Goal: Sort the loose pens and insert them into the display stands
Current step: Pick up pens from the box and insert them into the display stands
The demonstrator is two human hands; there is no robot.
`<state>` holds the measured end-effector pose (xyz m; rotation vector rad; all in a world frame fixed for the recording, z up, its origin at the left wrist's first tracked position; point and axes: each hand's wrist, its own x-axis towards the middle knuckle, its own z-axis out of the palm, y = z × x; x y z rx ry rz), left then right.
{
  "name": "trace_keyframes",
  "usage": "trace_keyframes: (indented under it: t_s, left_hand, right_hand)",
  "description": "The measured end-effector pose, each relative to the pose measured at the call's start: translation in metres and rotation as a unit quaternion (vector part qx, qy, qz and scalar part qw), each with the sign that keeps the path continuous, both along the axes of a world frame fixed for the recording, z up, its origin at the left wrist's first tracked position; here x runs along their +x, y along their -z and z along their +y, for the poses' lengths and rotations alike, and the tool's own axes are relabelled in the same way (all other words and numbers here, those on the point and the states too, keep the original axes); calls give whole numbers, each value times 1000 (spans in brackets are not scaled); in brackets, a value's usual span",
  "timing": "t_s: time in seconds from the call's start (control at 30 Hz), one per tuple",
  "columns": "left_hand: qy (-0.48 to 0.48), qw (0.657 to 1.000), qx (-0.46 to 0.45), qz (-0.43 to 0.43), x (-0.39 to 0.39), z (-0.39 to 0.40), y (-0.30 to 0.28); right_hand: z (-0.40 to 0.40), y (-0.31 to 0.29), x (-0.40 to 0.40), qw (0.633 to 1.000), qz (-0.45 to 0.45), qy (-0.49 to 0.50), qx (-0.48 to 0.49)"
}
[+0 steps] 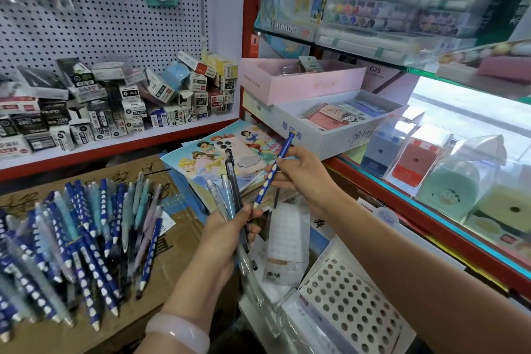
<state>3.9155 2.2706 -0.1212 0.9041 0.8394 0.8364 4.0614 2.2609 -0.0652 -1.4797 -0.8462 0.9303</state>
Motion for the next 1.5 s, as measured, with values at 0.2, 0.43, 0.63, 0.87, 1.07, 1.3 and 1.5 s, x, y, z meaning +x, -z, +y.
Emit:
trace_keyframes:
  t_s: [0.2,0.43,0.63,0.87,1.07,1.3,1.5]
  left_hand:
    - [51,995,55,67,4,-10,-2]
    - [117,990,59,50,38,-61,-2]
    - [192,978,46,65,68,-106,24]
    - [185,978,51,79,67,-107,32]
    - [179,979,58,85,71,-104,35]
    - [177,978,58,92,68,-100,34]
    - [179,978,61,89,68,-101,34]
  right_hand:
    - [-23,-10,5,998,-67,13,15]
    - [-136,-9,44,980,-164,111,15]
    - [-250,35,69,924,-246,290,-46]
    - [-310,99,51,864,-320,361,-147]
    - [-288,138,59,845,-301,407,-172]
    - [-285,142,68,819,-358,417,-165]
    - [-286,147,69,819,-371,393,-194]
